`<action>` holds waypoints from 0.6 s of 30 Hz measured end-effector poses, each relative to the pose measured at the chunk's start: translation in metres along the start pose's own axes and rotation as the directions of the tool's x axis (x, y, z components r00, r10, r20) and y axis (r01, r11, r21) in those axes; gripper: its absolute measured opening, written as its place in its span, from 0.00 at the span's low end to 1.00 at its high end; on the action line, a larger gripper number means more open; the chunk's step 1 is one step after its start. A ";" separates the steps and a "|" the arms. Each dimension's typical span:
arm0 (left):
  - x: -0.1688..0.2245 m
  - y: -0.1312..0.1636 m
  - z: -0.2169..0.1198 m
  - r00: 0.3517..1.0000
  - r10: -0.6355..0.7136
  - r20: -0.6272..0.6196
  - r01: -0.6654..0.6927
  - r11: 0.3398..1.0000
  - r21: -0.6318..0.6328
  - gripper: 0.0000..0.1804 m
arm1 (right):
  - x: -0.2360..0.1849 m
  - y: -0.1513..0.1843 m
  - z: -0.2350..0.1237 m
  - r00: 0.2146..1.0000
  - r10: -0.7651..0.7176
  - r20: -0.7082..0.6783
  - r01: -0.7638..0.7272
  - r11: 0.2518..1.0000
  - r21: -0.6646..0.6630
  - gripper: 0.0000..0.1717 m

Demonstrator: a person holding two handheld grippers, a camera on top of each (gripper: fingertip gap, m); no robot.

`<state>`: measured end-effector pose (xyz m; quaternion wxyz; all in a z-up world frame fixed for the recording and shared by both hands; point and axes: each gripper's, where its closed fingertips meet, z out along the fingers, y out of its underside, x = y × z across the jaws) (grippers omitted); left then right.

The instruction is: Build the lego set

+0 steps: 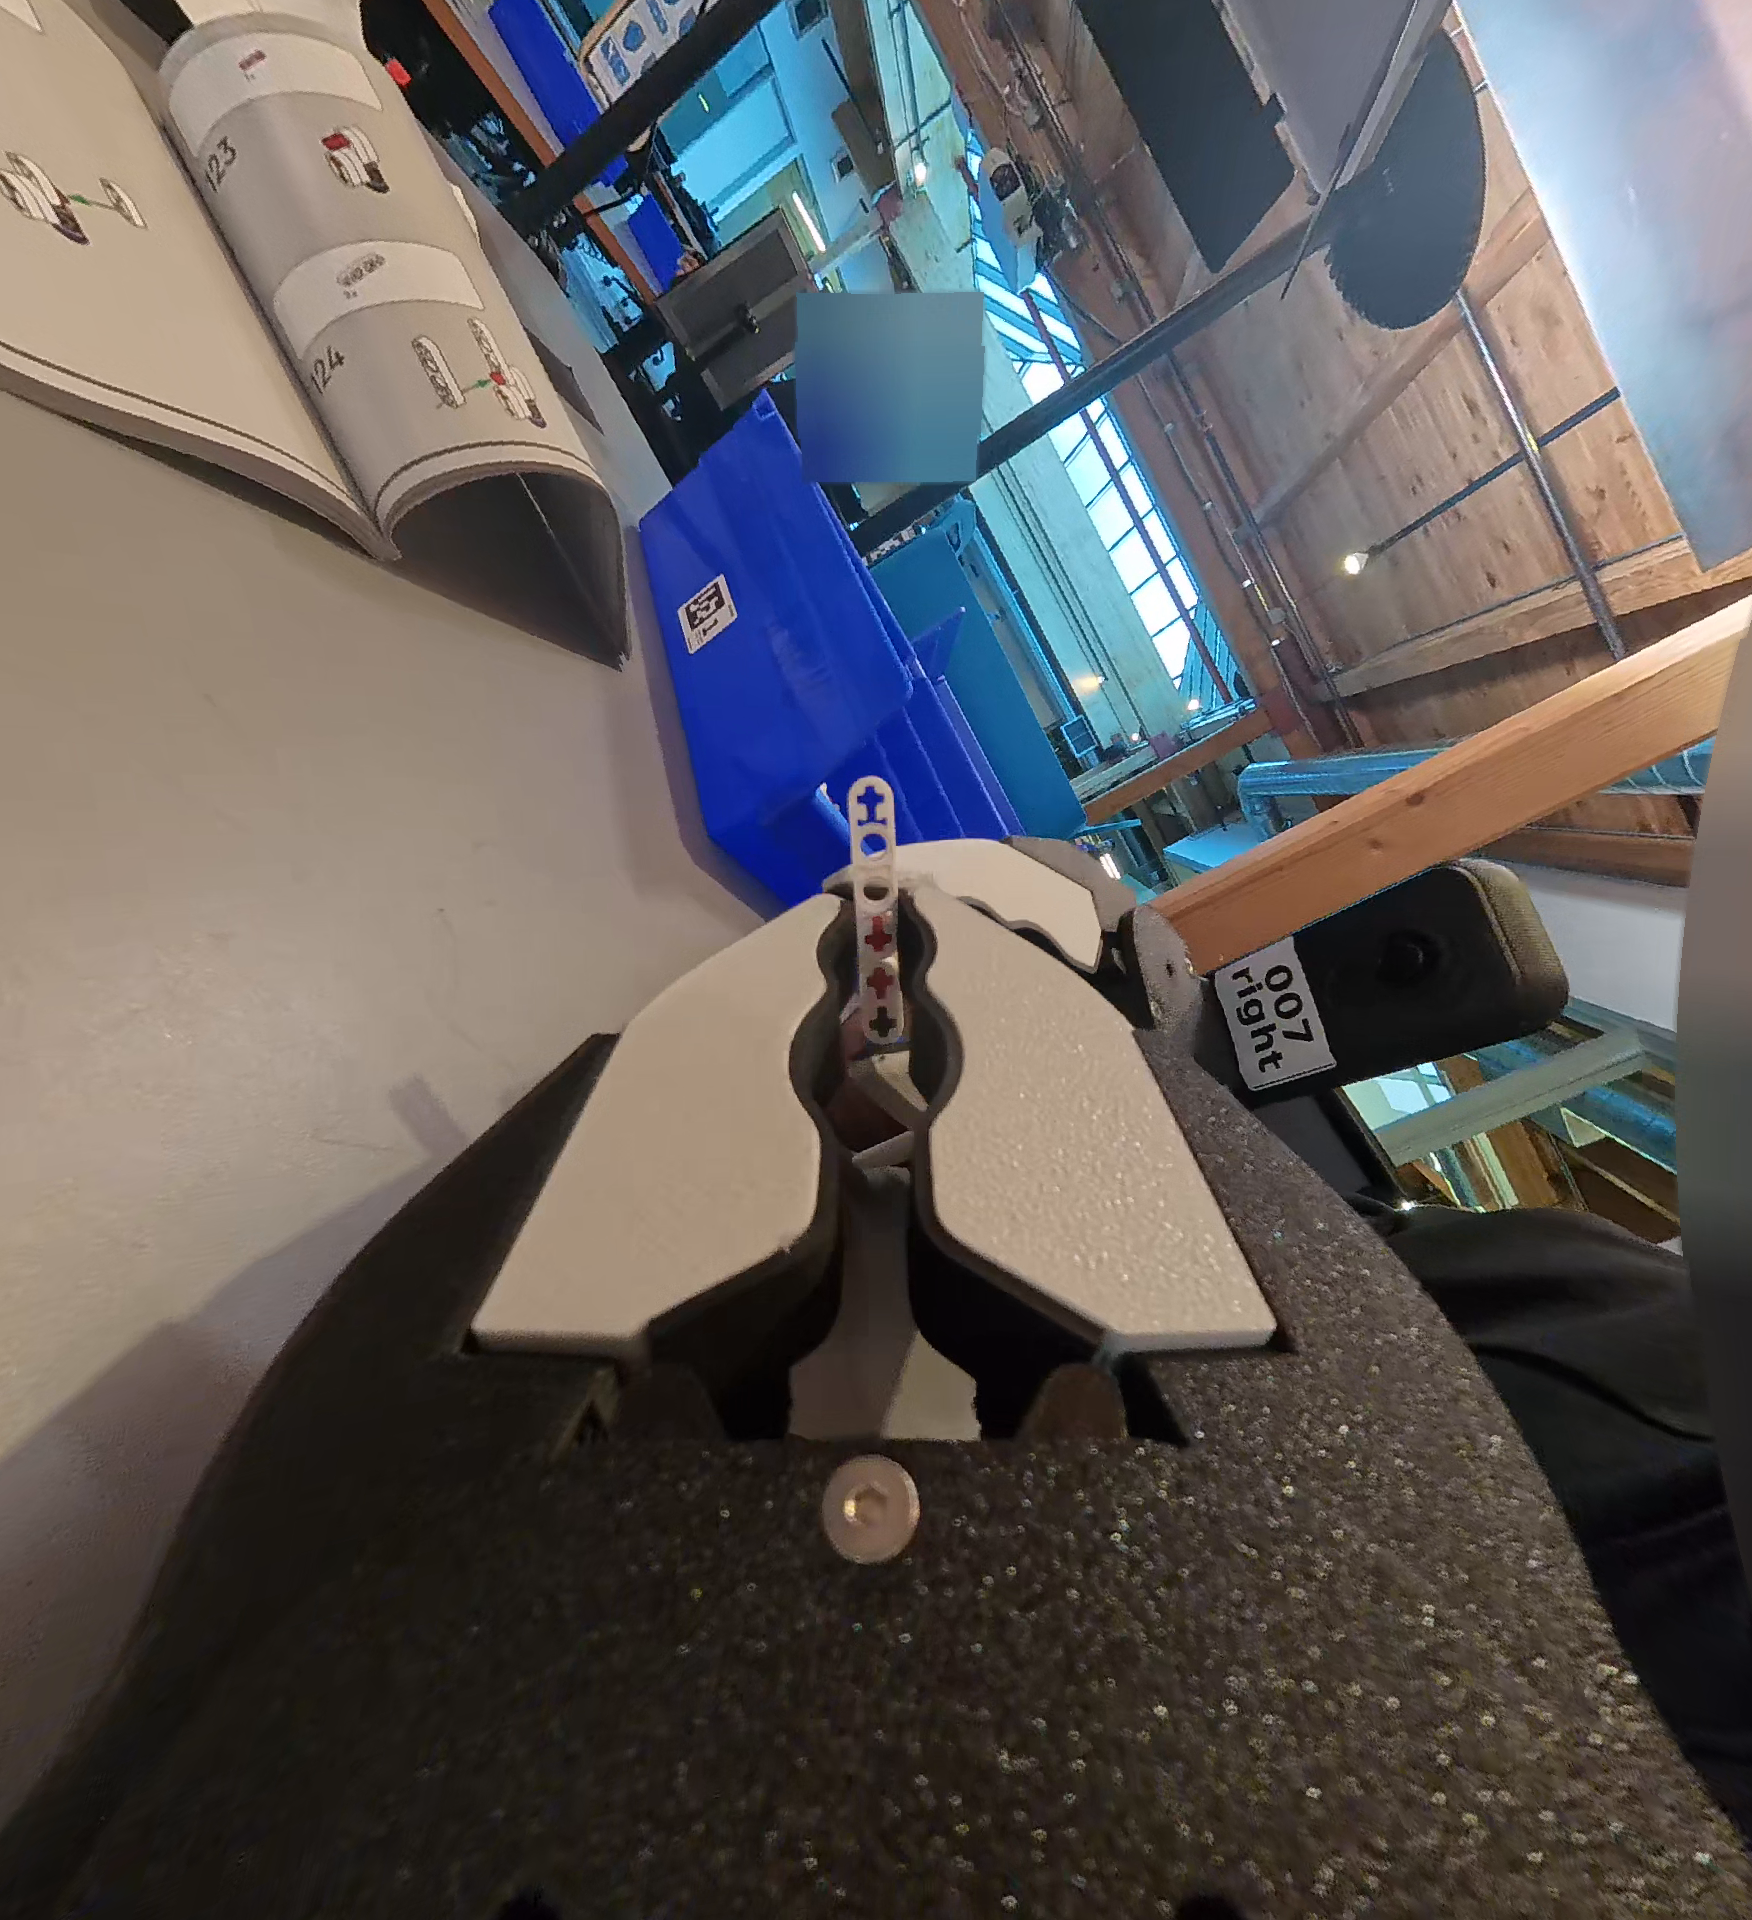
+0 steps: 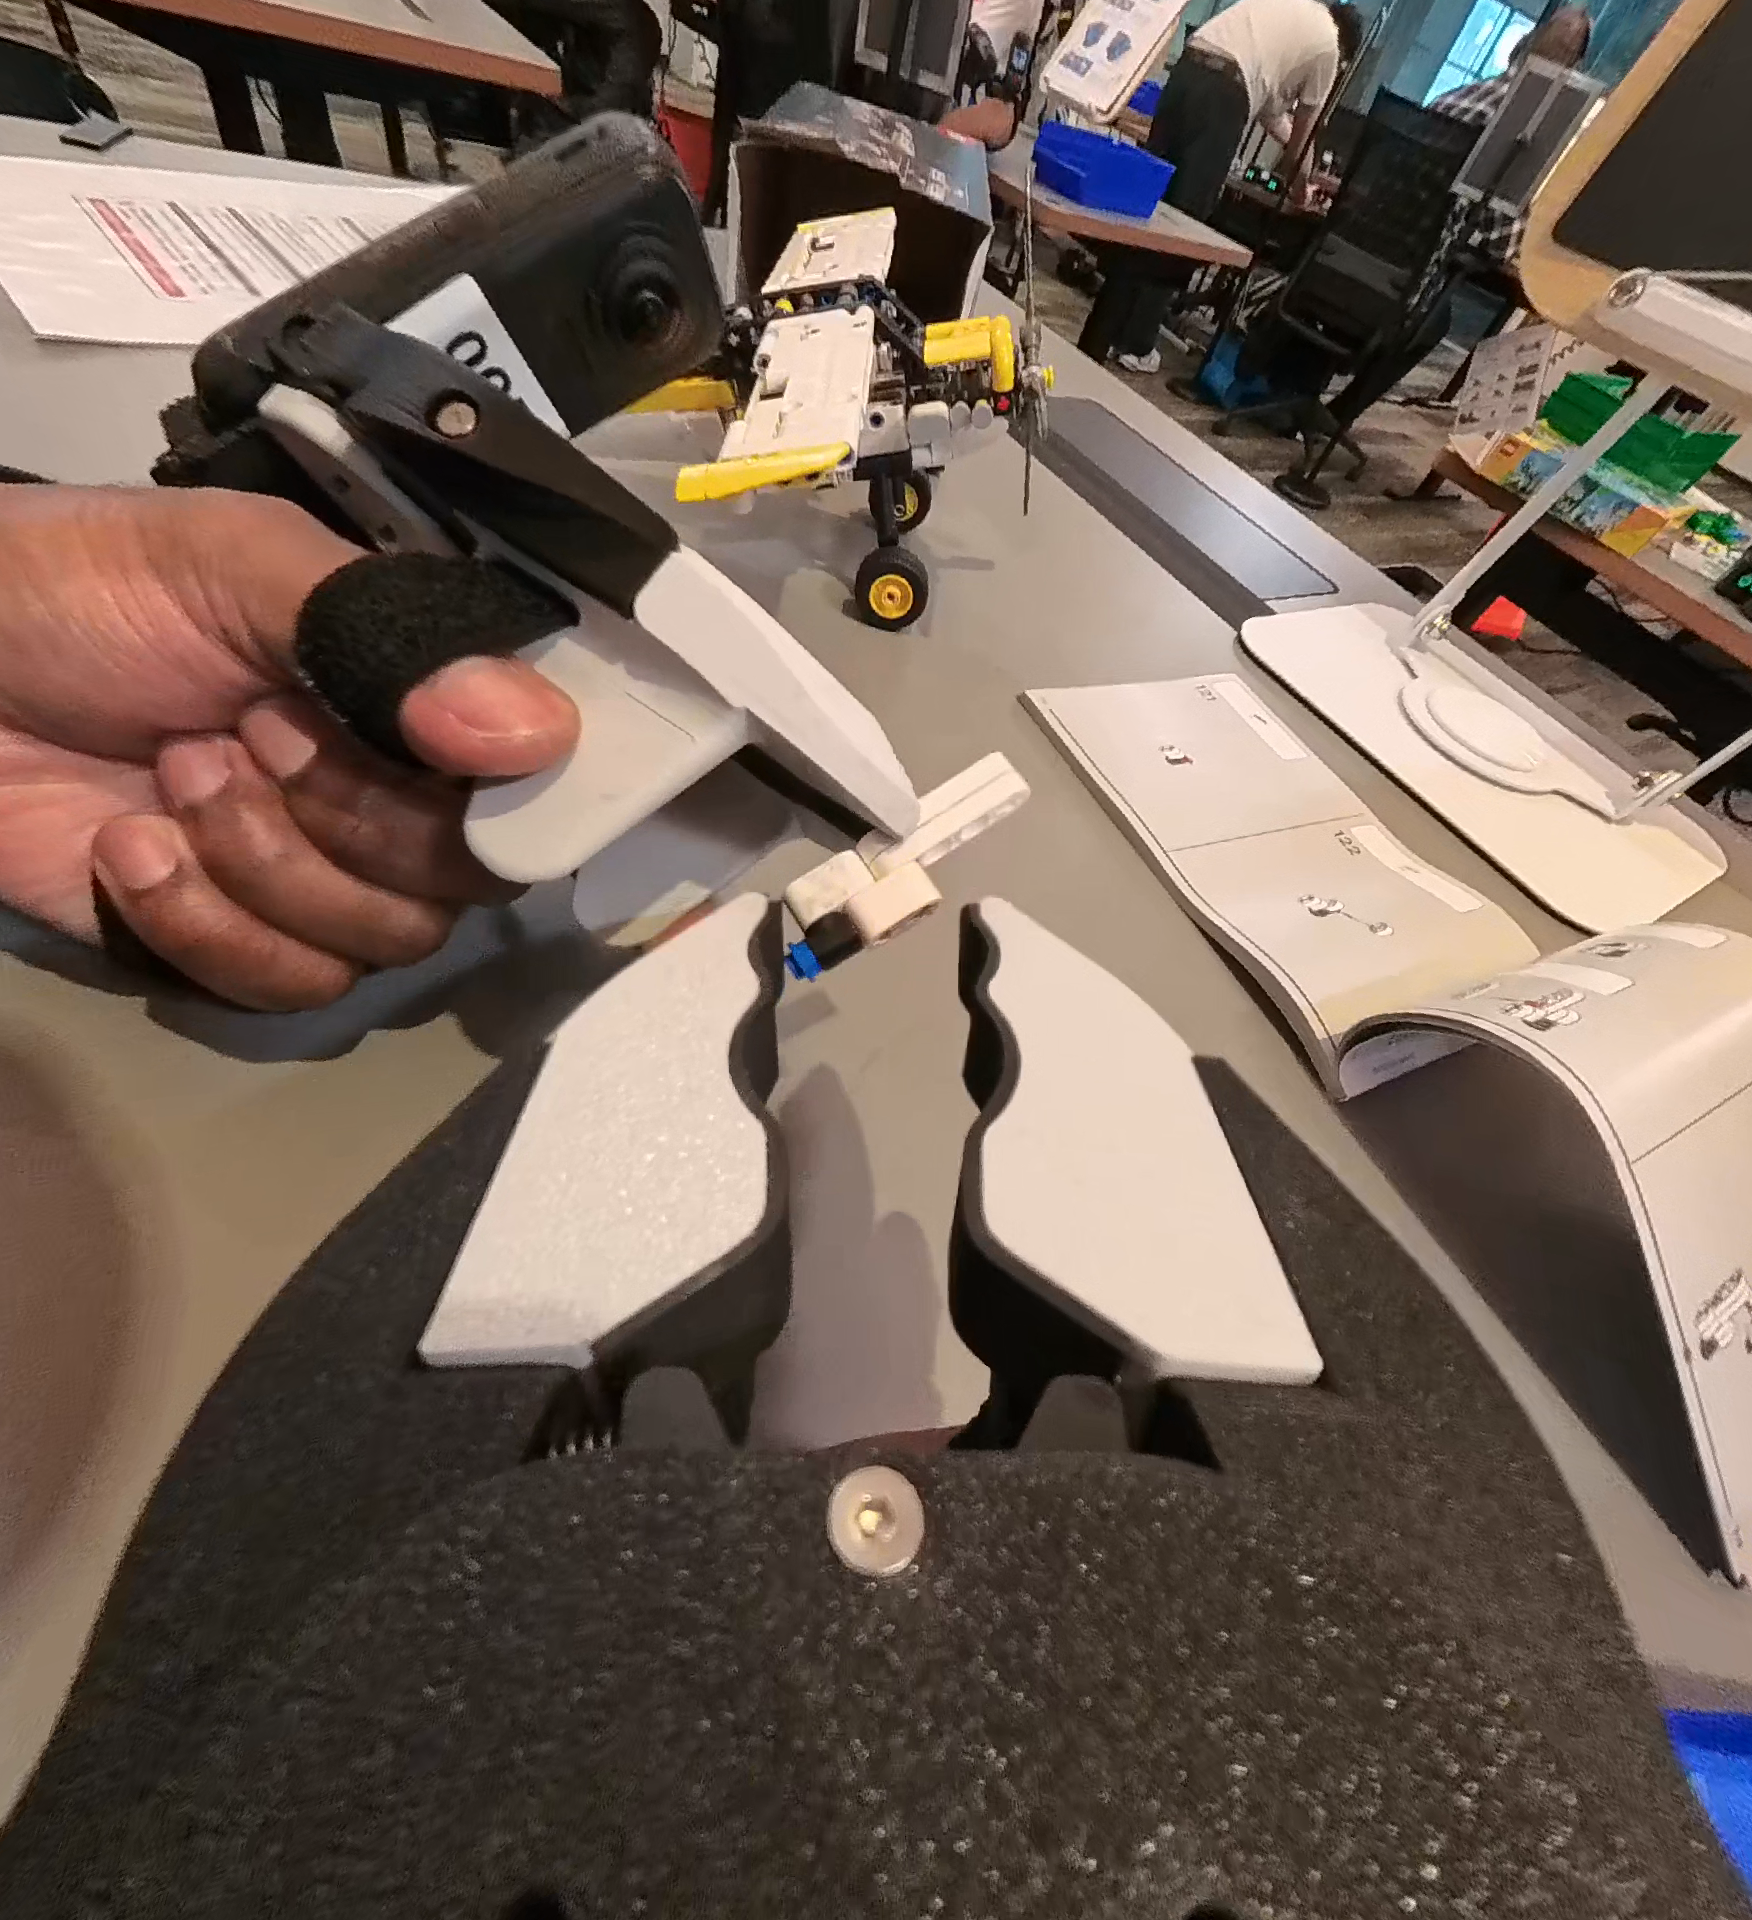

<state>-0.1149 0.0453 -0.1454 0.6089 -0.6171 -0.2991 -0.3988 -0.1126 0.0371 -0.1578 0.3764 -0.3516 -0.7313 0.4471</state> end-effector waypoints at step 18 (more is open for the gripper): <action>0.002 -0.001 0.000 0.998 0.057 0.027 -0.058 0.998 0.030 0.04 | -0.002 -0.003 -0.001 0.999 -0.026 -0.021 0.026 1.000 0.005 0.14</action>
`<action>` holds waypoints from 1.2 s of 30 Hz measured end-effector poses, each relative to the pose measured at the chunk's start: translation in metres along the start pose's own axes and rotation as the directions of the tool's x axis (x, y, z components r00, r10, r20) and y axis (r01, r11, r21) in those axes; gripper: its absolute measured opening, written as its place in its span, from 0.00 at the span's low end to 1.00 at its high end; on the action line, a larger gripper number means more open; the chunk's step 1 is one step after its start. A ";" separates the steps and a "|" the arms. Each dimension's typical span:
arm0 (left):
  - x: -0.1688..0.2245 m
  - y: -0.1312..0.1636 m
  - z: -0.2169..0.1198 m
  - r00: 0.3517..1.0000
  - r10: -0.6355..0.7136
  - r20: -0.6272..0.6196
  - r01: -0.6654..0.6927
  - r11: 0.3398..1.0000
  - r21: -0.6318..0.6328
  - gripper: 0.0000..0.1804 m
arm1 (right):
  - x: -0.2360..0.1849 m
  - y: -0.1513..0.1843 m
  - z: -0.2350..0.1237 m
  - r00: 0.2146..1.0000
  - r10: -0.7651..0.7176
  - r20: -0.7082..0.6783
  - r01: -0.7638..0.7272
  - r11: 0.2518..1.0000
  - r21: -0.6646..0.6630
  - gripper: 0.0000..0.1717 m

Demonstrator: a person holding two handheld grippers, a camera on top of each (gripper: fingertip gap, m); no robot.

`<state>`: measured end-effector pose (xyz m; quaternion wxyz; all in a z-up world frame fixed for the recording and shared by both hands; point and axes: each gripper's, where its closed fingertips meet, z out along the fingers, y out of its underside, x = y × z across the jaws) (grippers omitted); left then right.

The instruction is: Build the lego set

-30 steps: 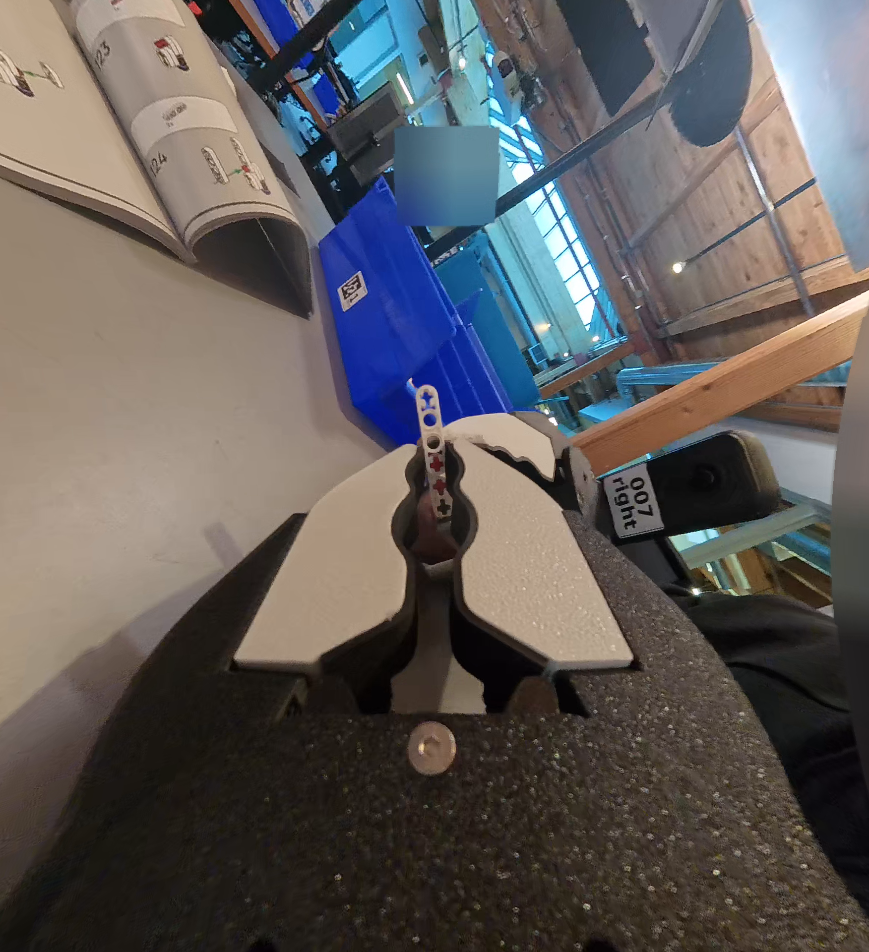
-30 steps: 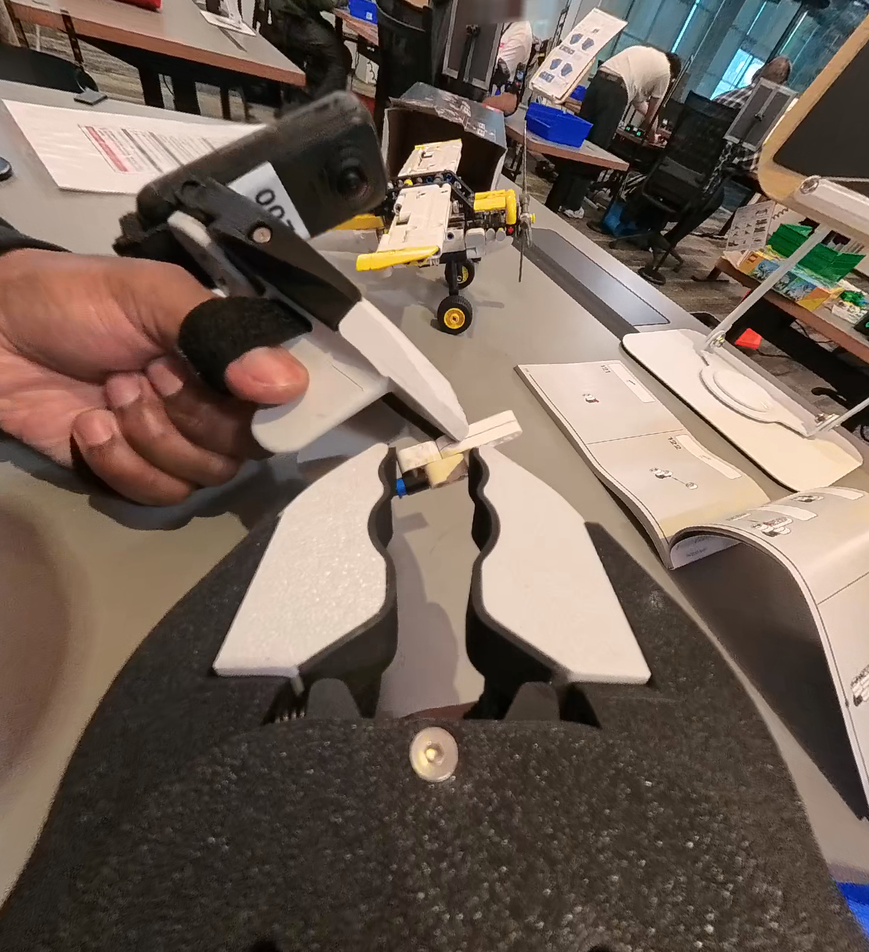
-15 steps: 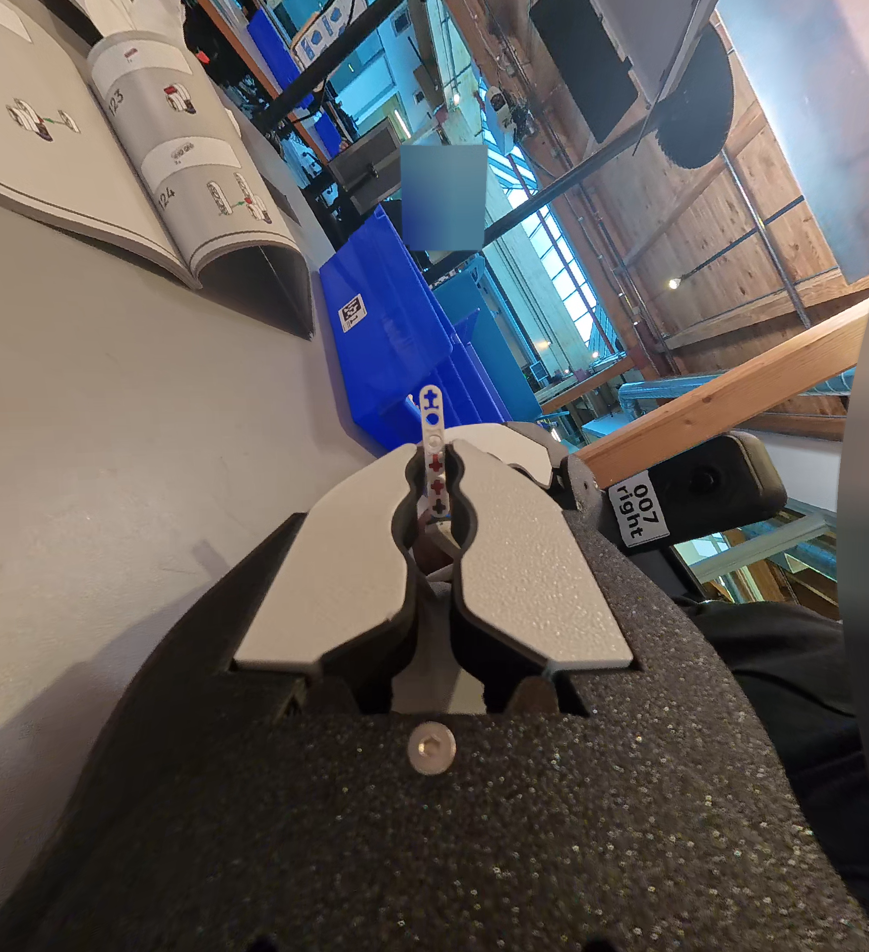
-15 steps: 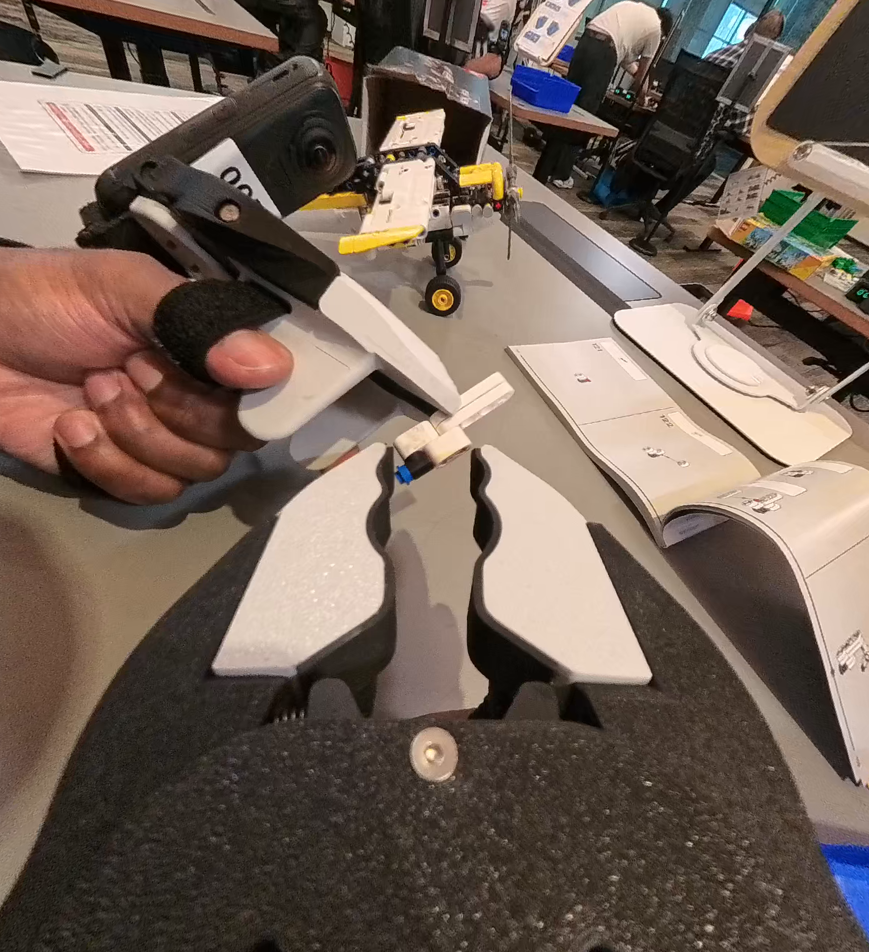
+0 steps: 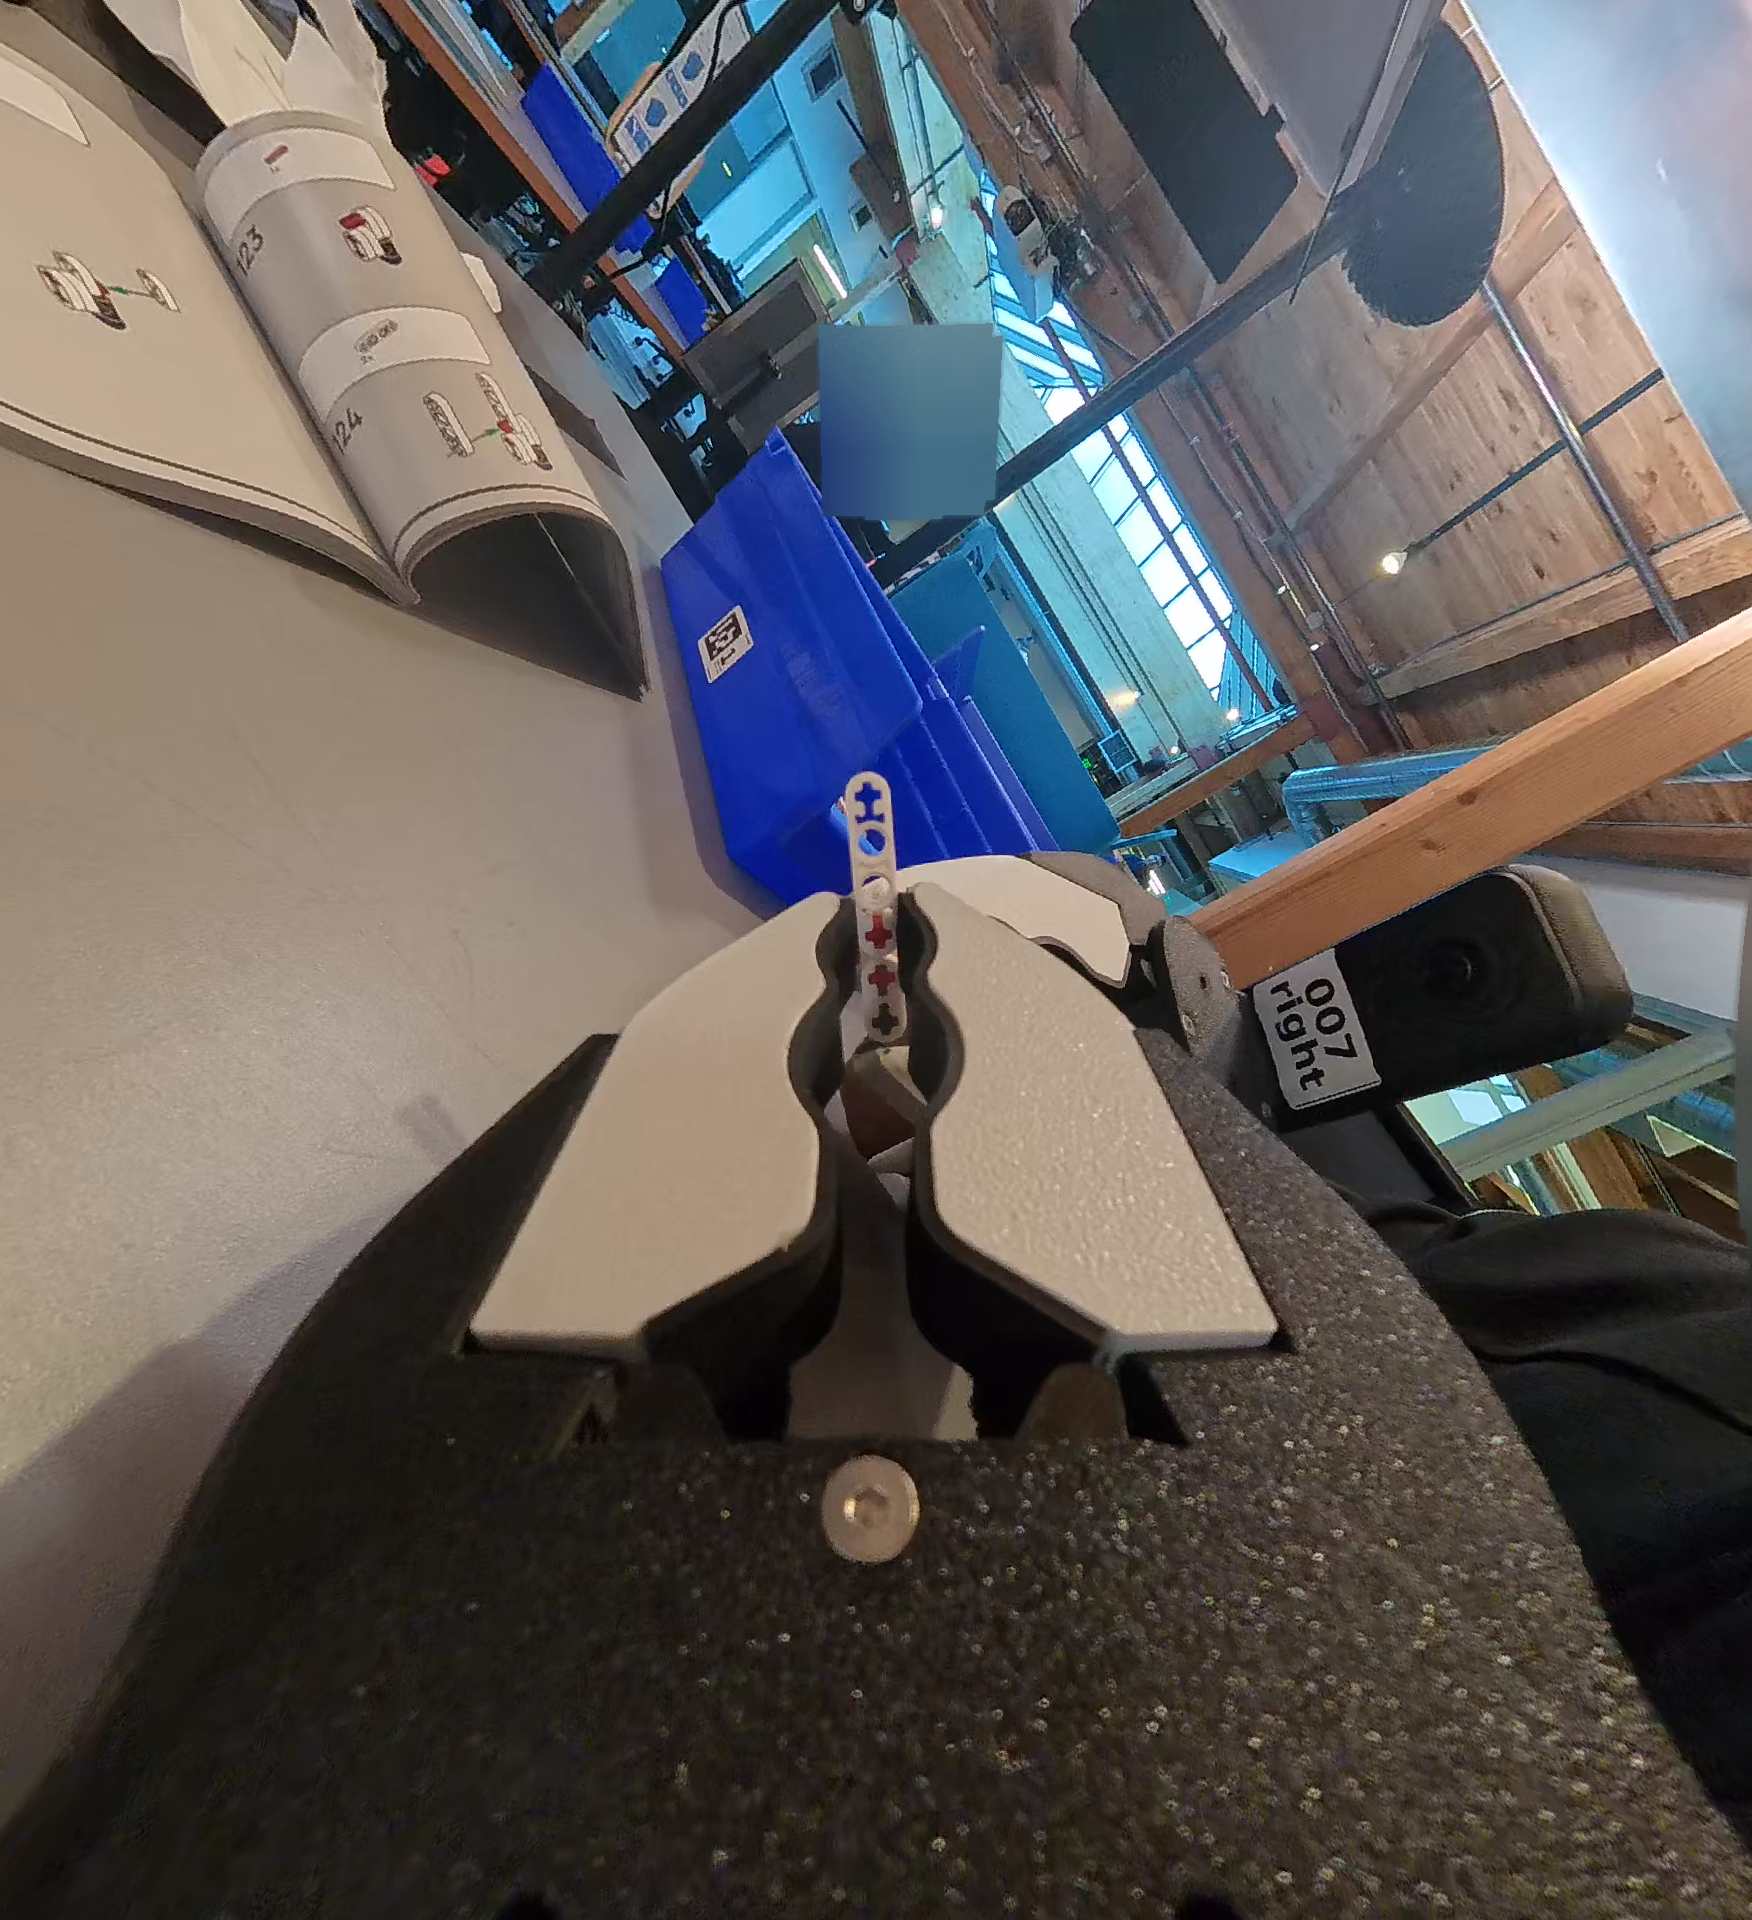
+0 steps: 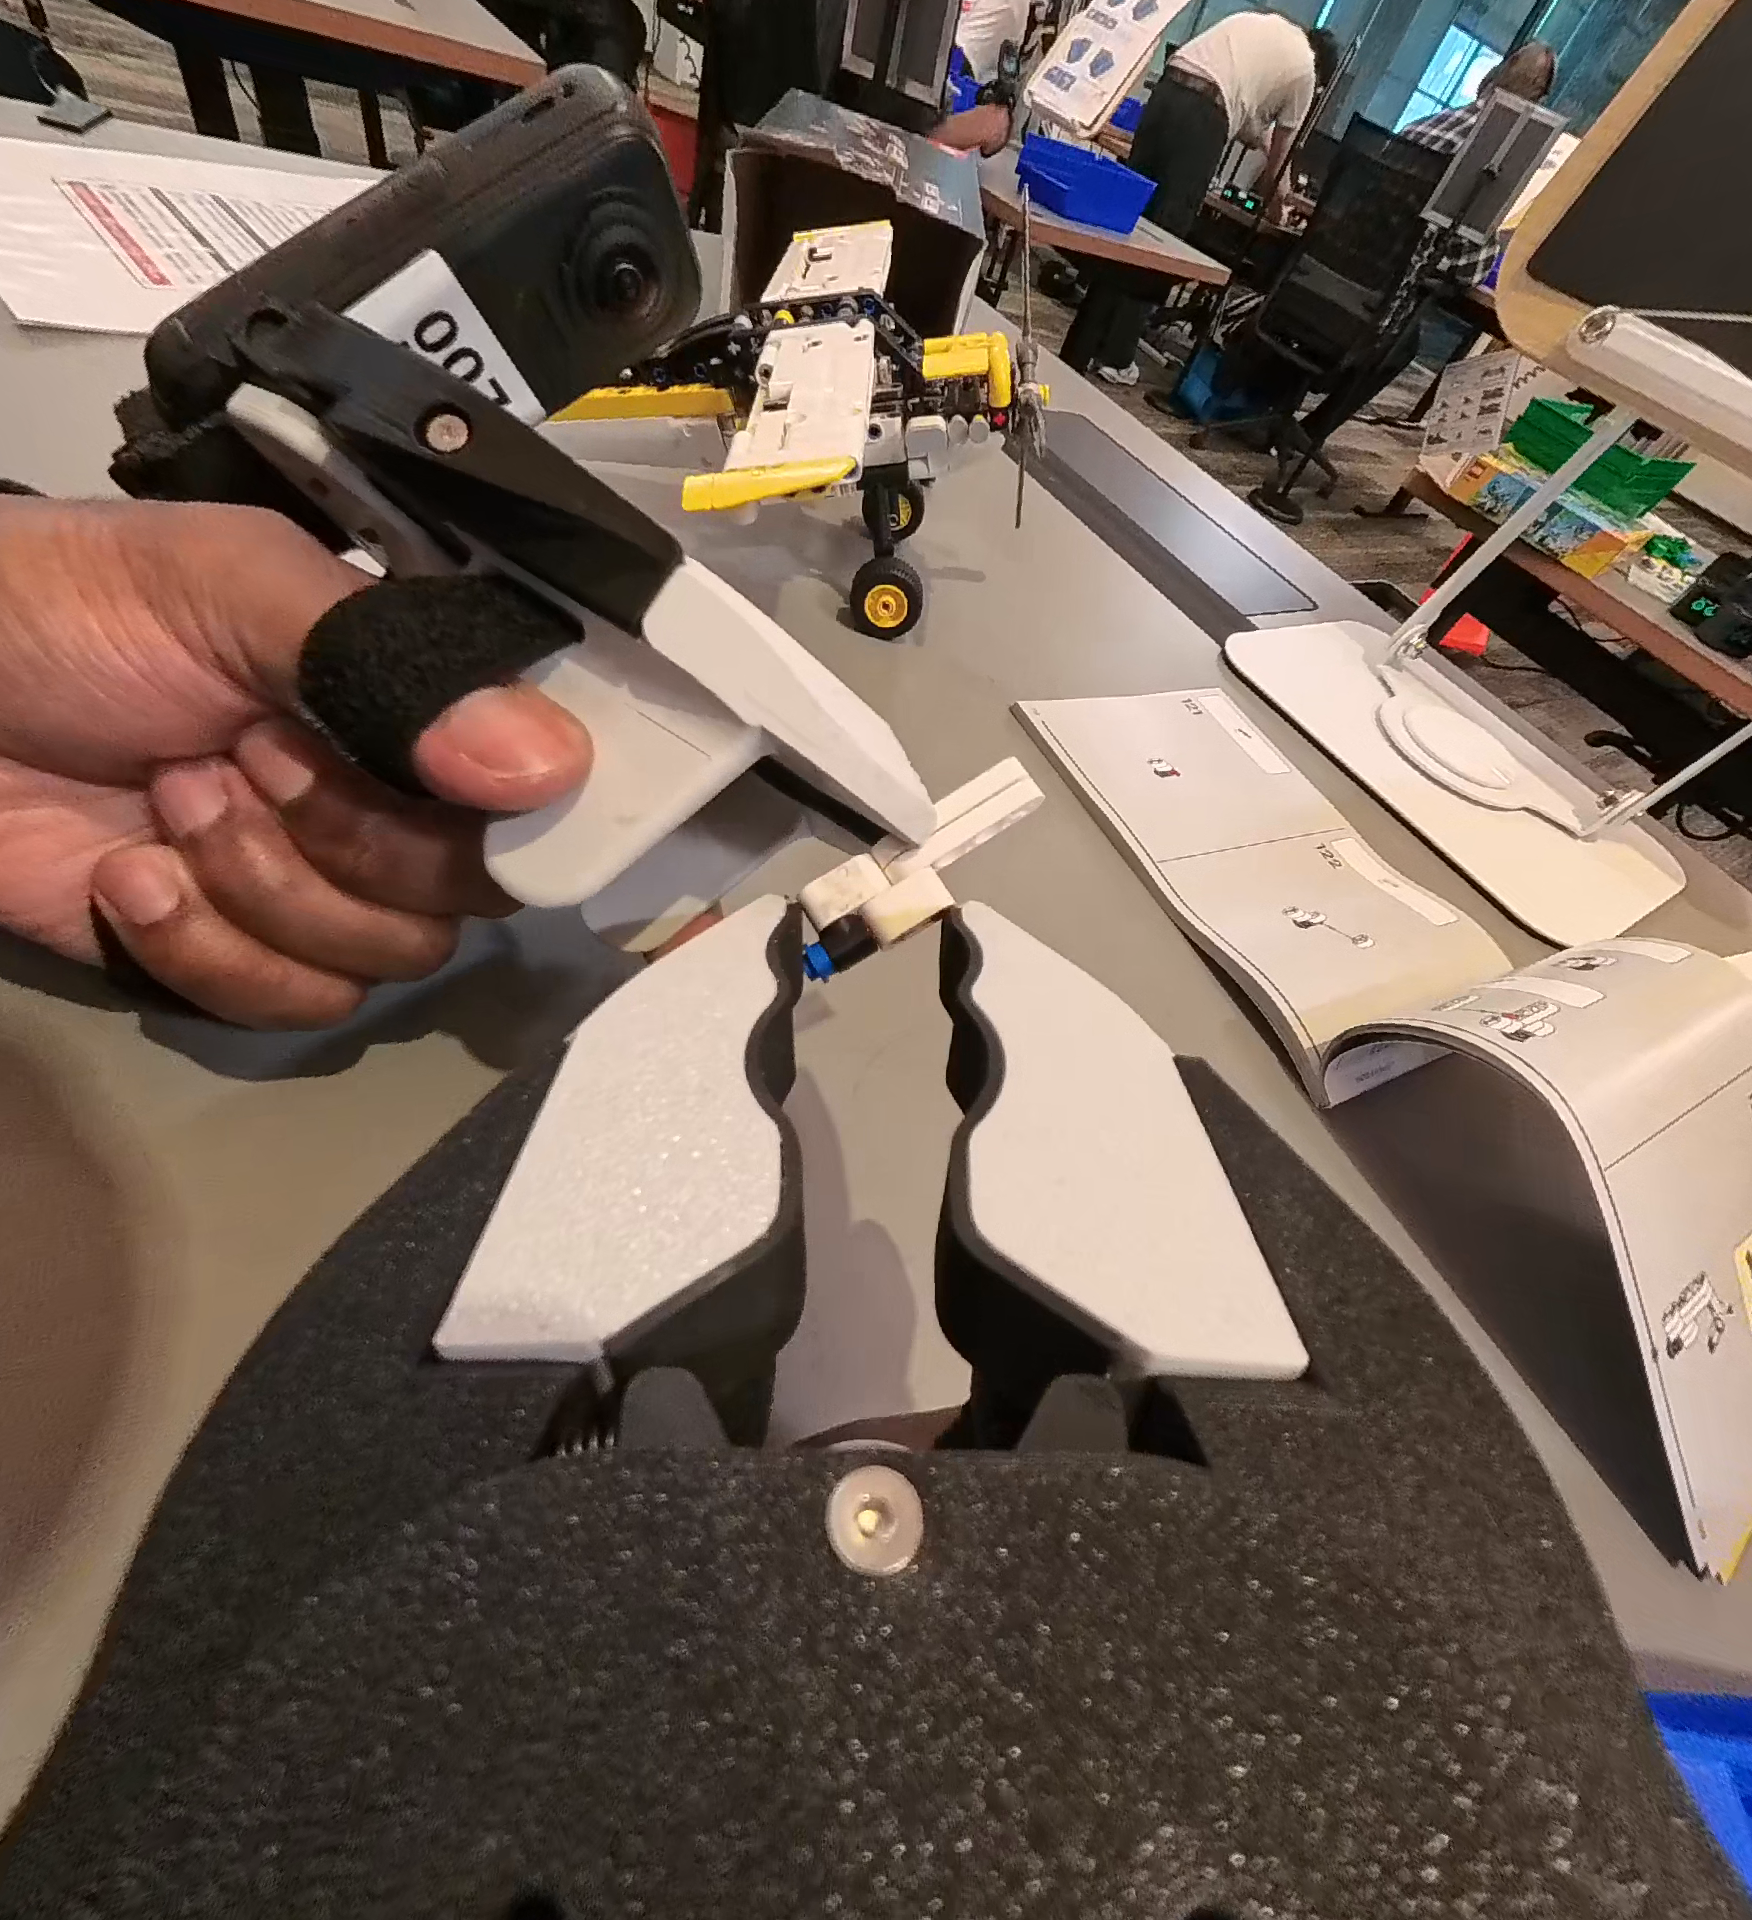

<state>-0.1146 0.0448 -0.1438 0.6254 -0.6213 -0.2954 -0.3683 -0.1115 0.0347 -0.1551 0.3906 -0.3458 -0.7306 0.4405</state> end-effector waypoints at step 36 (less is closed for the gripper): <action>0.004 0.006 -0.002 0.998 0.007 -0.067 -0.017 0.990 -0.143 0.05 | -0.005 0.001 0.000 0.991 -0.052 0.120 0.048 0.998 0.041 0.15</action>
